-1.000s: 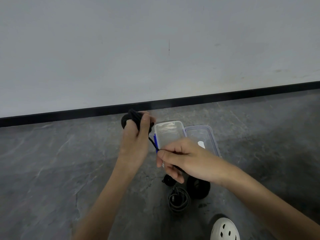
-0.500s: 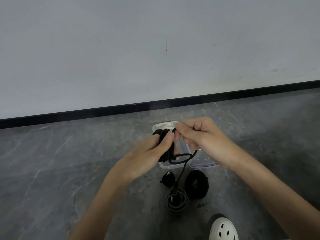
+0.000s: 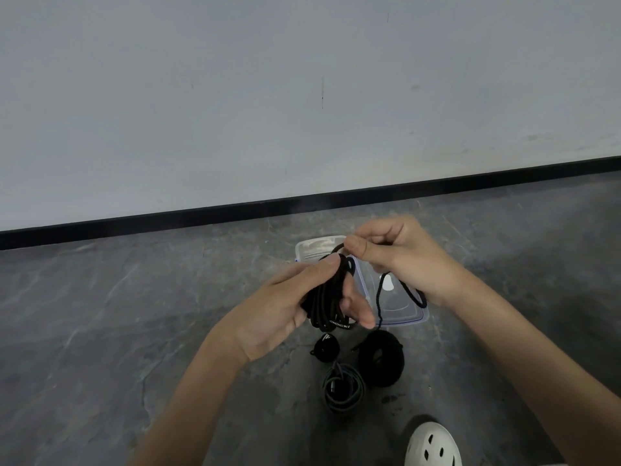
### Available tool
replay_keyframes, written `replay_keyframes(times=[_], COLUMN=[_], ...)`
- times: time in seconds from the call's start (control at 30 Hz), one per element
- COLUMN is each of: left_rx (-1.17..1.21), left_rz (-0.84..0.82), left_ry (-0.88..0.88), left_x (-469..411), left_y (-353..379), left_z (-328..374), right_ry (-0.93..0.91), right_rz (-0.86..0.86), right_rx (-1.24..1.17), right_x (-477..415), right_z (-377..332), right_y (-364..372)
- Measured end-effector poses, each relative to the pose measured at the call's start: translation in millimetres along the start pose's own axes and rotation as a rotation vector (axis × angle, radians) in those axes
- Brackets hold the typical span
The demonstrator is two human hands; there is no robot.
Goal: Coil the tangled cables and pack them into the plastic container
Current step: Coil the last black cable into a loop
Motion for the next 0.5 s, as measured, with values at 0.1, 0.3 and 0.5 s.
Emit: replay_keyframes(times=[0.1, 0.3, 0.5], left_rx=[0.105, 0.359, 0.417], left_rz=[0.023, 0.160, 0.377], left_ry=[0.019, 0.104, 0.191], left_x=[-0.2, 2.1, 4.1], left_y=[-3.8, -26.5, -45.3], left_z=[3.0, 7.0, 10.2], right_ry=[0.018, 0.070, 0.155], right_rz=[-0.080, -0.132, -0.181], right_rx=[-0.044, 0.026, 0.144], right_x=[0.6, 1.8, 6.4], right_z=[5.4, 15.8, 25.2], right_y=[11.7, 34.1, 48.1])
Point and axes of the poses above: each hand's wrist, its own x-axis away from the middle knuckle, its own y-axis out of the palm, z = x × y, the point moved 8 cm from there along -x, towards the middle knuckle, and after that the axes turned 10 degrees about -x, right-handed, at the moved point
